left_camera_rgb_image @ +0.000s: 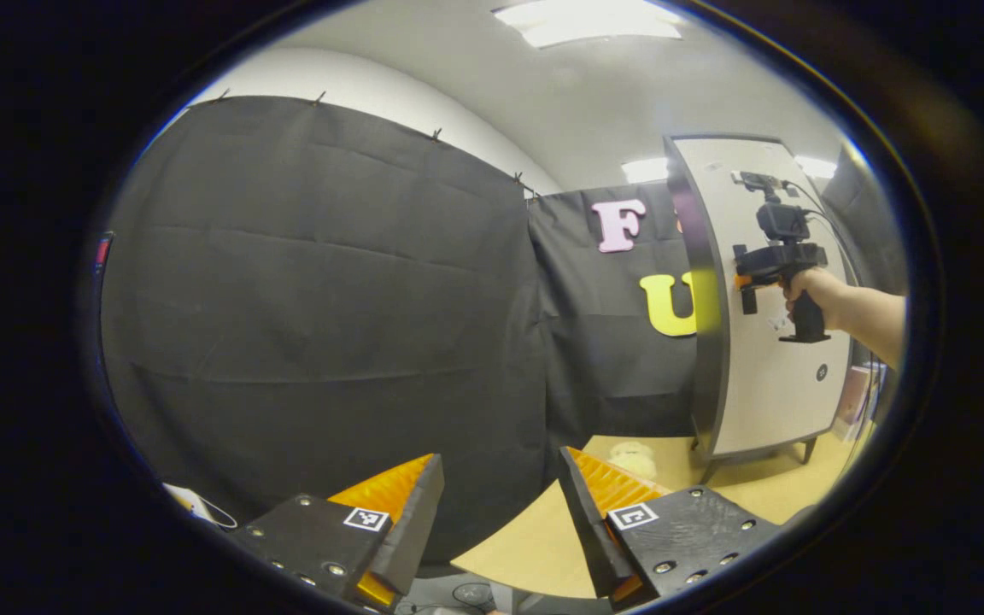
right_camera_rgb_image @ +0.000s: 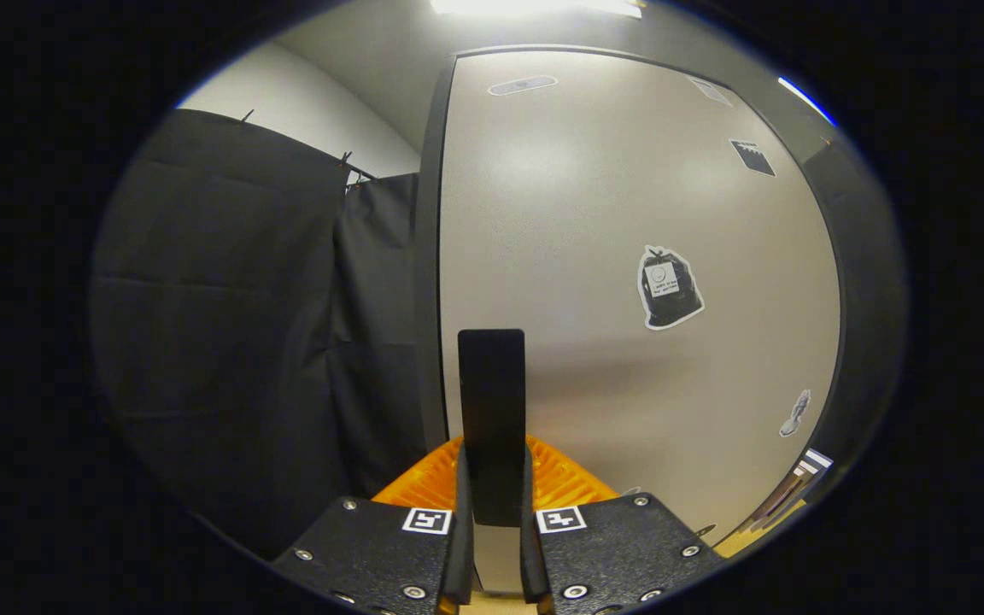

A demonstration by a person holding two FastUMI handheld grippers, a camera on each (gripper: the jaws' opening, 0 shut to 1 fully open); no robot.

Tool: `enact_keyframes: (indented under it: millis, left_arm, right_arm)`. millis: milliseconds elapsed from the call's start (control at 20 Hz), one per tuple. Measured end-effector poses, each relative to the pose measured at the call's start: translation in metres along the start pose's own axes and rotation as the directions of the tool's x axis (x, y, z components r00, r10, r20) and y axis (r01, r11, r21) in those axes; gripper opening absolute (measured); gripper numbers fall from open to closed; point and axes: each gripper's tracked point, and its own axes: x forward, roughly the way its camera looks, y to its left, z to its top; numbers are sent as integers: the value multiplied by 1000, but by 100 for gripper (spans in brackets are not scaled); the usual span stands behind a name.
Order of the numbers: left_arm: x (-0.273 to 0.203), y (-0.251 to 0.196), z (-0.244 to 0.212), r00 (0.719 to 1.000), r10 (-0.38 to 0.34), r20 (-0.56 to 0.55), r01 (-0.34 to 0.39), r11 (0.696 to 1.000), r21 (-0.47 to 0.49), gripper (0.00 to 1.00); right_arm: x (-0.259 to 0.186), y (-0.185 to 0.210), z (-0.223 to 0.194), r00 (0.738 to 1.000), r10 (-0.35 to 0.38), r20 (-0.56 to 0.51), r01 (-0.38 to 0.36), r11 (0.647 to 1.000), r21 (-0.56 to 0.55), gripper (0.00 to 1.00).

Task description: Open the cabinet door with the right hand, grasp the bottle in the cabinet with the left hand and place it on the coaster, then close the cabinet door with the right hand.

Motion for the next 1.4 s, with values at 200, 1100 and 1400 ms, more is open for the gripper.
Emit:
enact_keyframes:
  millis: [200,1100,1400]
  left_arm:
    - [13,-13,1,999,-44,9,45,999,-11,83]
    - [22,-60,10,958,-279,61,281,959,-27,77]
    - [17,-64,23,940,-328,91,331,943,-24,82]
  right_arm:
    - [-7,1,0,1000,27,-8,-27,1000,2,21]
    - [-50,-1,4,986,166,-35,-166,986,6,21]
    - [-64,-6,4,968,247,-40,-247,969,20,21]
